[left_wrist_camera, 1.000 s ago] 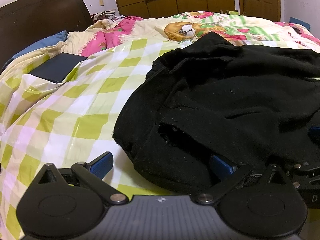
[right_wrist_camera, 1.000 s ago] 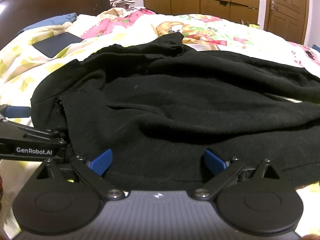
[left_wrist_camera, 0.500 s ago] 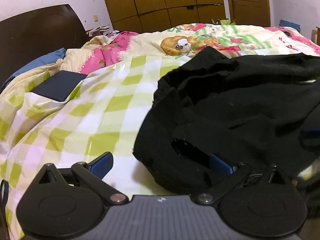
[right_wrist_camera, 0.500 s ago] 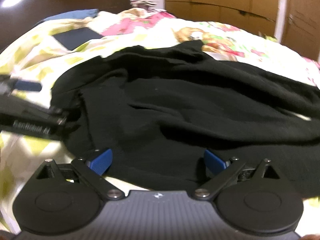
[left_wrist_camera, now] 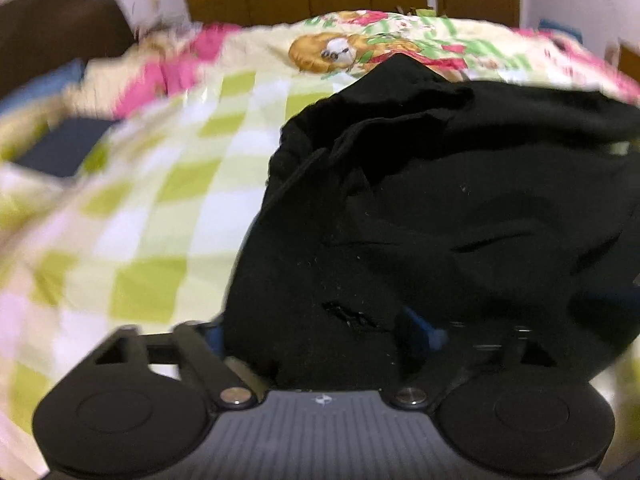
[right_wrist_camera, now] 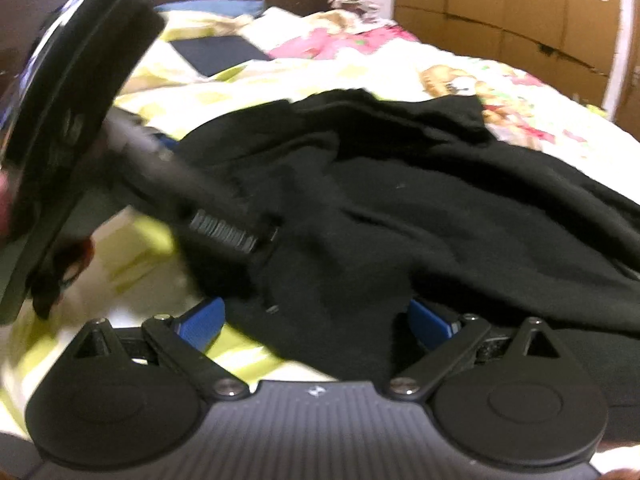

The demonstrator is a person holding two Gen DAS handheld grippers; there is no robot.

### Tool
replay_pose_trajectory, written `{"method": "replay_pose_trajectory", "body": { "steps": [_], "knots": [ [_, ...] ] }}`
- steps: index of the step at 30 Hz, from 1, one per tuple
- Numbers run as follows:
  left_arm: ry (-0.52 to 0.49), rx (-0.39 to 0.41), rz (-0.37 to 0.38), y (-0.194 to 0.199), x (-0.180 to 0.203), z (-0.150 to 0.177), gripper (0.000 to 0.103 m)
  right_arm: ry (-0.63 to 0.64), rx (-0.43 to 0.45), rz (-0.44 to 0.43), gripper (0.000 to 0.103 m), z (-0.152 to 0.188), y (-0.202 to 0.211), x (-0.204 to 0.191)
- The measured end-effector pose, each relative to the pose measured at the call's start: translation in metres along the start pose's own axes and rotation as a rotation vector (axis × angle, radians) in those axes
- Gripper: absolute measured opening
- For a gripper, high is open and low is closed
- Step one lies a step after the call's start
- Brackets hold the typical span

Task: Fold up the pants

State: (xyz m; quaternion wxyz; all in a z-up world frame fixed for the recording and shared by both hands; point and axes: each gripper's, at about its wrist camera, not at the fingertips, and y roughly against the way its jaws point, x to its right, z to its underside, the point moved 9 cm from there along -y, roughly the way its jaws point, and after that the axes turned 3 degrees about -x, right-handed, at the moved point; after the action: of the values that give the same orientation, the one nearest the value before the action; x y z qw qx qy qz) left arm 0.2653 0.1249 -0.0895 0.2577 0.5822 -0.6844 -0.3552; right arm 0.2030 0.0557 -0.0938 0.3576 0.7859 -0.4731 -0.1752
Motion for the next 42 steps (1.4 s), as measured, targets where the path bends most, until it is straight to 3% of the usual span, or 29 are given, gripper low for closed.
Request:
{"method": "replay_pose_trajectory", "body": {
  "steps": [2,3,4,6,8,13,17,20,27,31,35,37,42],
  "knots": [
    [0.027,-0.01,-0.004,0.002,-0.011,0.0,0.062,0.038,-0.001,0.037,0.095,-0.002,-0.01,-0.001],
    [0.035,-0.016,-0.005,0.003,-0.016,0.0,0.058,0.029,0.003,0.041,0.092,-0.005,-0.013,0.0],
    [0.045,-0.022,0.004,0.004,-0.02,-0.001,0.054,0.014,0.001,0.04,0.081,-0.01,-0.016,0.001],
    [0.076,-0.034,0.033,0.007,-0.026,-0.001,0.05,-0.023,-0.01,0.055,0.058,-0.019,-0.017,0.005],
    [0.092,-0.037,0.065,0.012,-0.029,0.0,0.048,-0.062,-0.025,0.031,0.028,-0.026,-0.015,0.005],
    [0.125,-0.014,0.079,0.021,-0.048,0.005,0.045,-0.007,-0.083,-0.013,0.014,-0.032,-0.015,-0.023],
    [0.175,-0.02,0.085,0.032,-0.074,0.023,0.044,-0.006,-0.115,-0.076,0.014,-0.033,-0.011,-0.055],
    [0.176,-0.027,0.038,0.048,-0.1,0.047,0.044,-0.012,-0.135,-0.182,0.014,-0.036,-0.007,-0.093],
    [0.27,-0.123,-0.1,0.093,-0.178,0.129,0.044,0.119,-0.173,-0.442,0.015,-0.027,0.011,-0.216],
    [0.301,-0.112,-0.131,0.121,-0.19,0.16,0.048,0.042,-0.184,-0.518,0.019,-0.032,0.02,-0.225],
    [0.292,-0.037,-0.147,0.14,-0.187,0.15,0.048,-0.035,-0.1,-0.48,0.029,-0.054,0.043,-0.173],
    [0.283,-0.002,-0.153,0.142,-0.184,0.138,0.048,-0.083,-0.046,-0.389,0.041,-0.067,0.045,-0.136],
    [0.253,0.094,-0.182,0.15,-0.183,0.105,0.048,-0.177,-0.002,-0.104,0.042,-0.096,0.004,-0.039]
  ]
}}
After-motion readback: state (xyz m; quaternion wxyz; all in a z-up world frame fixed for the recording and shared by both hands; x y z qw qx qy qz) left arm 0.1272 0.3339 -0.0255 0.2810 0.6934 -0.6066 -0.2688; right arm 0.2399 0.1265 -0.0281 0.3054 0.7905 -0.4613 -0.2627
